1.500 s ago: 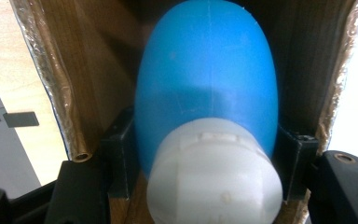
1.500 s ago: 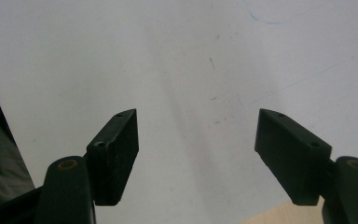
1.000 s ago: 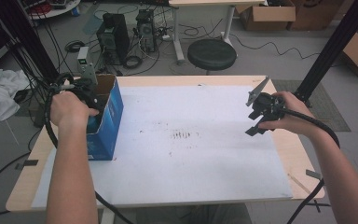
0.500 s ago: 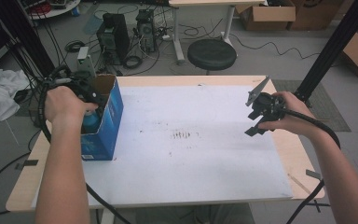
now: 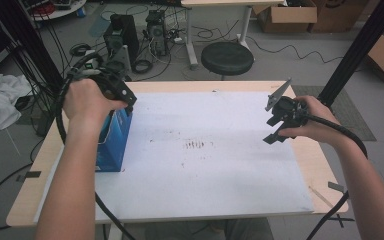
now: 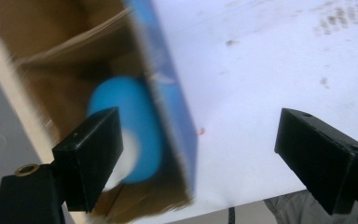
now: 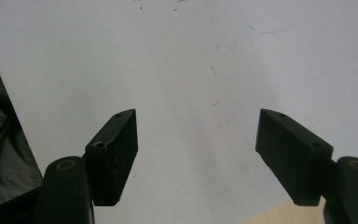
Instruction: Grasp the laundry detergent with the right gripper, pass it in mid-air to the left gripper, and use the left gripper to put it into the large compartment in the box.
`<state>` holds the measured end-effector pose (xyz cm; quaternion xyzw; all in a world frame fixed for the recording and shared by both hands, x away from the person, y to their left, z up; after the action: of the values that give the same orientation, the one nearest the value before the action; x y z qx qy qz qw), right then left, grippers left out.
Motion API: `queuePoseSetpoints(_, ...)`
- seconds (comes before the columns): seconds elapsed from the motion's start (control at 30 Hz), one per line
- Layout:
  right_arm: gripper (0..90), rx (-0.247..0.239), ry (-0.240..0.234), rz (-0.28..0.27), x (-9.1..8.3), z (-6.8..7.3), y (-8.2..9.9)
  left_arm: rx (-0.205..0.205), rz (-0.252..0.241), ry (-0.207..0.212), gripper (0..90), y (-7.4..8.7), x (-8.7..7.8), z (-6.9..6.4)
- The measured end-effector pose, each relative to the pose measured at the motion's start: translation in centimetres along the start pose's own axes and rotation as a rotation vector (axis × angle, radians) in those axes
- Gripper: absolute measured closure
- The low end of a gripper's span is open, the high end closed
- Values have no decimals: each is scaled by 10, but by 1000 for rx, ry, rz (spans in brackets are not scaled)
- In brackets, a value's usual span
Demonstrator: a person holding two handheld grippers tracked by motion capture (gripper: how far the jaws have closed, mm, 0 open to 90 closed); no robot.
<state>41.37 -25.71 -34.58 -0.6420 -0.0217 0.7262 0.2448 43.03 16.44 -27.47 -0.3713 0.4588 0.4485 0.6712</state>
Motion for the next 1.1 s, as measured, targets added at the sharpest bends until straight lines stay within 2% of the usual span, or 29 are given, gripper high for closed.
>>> queuePoseSetpoints(0.07, 293, -3, -1, -5, -1, 1, 0, 39, -18, 6, 150, -5, -2, -12)
queuePoseSetpoints(0.13, 288, 0, -4, -9, -2, 2, -1, 85, -40, 32, 145, -11, -2, -30)
queuePoseSetpoints(0.17, 284, 0, -5, -6, -2, 3, -1, 85, -40, 32, 144, -11, -2, -30)
queuePoseSetpoints(0.23, 279, -4, -8, -4, -2, 3, -1, 125, -75, 50, 137, -17, -1, -46)
queuePoseSetpoints(0.27, 279, -4, -8, -4, -2, 3, -1, 125, -75, 50, 134, -17, -1, -46)
queuePoseSetpoints(0.3, 279, -3, -10, -3, -2, 4, -2, 142, -87, 66, 134, -20, 0, -53)
queuePoseSetpoints(0.43, 263, -3, -12, -11, -6, 6, -5, 198, -106, 60, 72, -25, 3, -69)
queuePoseSetpoints(0.53, 261, -5, -15, -15, -8, 7, -8, 216, -126, 67, 69, -28, 3, -75)
queuePoseSetpoints(0.67, 254, -16, -35, -41, -12, 11, -15, 270, -178, 103, 62, -36, 2, -94)
queuePoseSetpoints(0.73, 253, -17, -36, -42, -13, 11, -16, 279, -183, 110, 60, -38, 2, -98)
queuePoseSetpoints(0.77, 246, -17, -32, -36, -12, 11, -17, 297, -195, 123, 59, -40, 5, -105)
queuePoseSetpoints(0.8, 246, -17, -32, -36, -12, 11, -17, 297, -195, 123, 59, -40, 5, -105)
queuePoseSetpoints(0.83, 247, -20, -35, -34, -11, 12, -18, 314, -203, 136, 59, -42, 9, -114)
queuePoseSetpoints(0.87, 247, -20, -35, -34, -11, 12, -18, 314, -203, 136, 59, -42, 9, -114)
queuePoseSetpoints(0.9, 246, -17, -37, -29, -10, 12, -19, 328, -208, 140, 58, -45, 14, -122)
queuePoseSetpoints(0.93, 246, -17, -37, -29, -10, 12, -19, 328, -208, 140, 59, -45, 14, -122)
queuePoseSetpoints(0.97, 246, -20, -39, -31, -9, 13, -20, 348, -209, 138, 58, -46, 18, -128)
queuePoseSetpoints(1.0, 246, -21, -41, -30, -10, 13, -20, 352, -209, 138, 55, -47, 19, -130)
queuePoseSetpoints(1.1, 246, -25, -43, -35, -10, 14, -22, 381, -228, 114, 15, -50, 21, -135)
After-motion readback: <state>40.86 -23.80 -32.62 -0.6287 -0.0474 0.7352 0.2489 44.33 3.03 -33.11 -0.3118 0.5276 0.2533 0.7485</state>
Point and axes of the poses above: each handheld gripper's, and its own axes: x roughly forward along the jaws, y roughly out of its underside, z roughly to its left, the point moved 7 cm from there along x, roughly forward along the jaws, and after that the axes turned 13 degrees about -y, right-handed, at the moved point
